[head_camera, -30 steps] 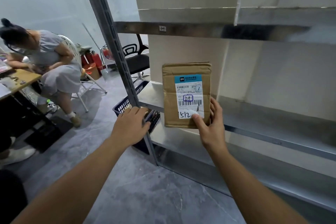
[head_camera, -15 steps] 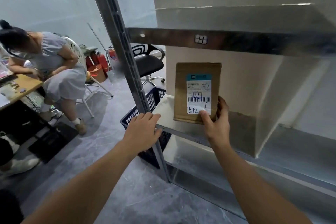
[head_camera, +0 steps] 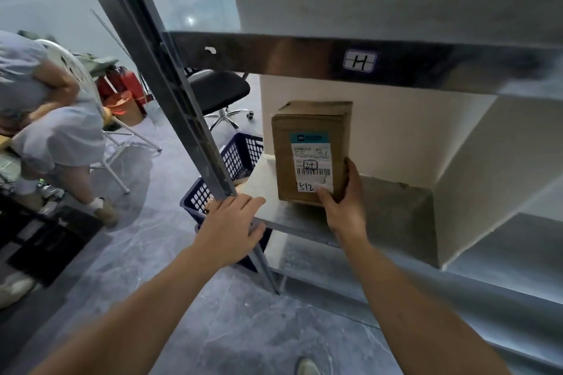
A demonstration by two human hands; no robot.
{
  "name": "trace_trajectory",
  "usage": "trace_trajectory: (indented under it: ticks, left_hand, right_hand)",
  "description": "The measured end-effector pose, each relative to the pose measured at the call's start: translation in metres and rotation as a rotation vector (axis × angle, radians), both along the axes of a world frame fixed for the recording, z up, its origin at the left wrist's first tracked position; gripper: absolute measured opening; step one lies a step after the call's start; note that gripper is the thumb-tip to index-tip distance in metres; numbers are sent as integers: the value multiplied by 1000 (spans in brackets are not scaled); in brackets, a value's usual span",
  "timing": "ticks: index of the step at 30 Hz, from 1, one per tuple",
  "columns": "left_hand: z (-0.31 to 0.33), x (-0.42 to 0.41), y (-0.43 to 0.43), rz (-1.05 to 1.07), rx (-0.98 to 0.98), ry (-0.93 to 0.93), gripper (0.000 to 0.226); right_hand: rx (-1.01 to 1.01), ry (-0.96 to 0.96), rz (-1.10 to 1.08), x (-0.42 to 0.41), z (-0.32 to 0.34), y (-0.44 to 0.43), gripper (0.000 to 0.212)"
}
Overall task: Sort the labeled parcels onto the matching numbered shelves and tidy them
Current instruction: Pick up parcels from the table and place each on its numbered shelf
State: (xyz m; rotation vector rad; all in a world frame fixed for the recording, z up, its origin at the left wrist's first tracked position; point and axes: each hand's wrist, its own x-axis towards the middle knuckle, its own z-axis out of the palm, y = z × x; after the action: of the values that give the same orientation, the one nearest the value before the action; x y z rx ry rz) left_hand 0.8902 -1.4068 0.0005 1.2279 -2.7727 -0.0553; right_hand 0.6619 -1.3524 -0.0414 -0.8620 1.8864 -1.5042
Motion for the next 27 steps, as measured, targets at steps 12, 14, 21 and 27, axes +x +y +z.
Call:
trace_trajectory:
  ticks: [12,14,21,27]
  left_hand:
    - [0,18,-18,-68,26,85,46]
    - [0,20,-19,-70,29,92,46]
    - [0,24,-21,-69,38,118,48]
    - [2,22,-18,-66,29,121,47]
  right_hand:
    - [-81,-2,-64,8,4,-1,78]
    - [-123,7,-60,9,8,1,78]
    - [-158,27,-42,13,12,-1,72]
    - [-159,-9,-38,15,17,-13,73]
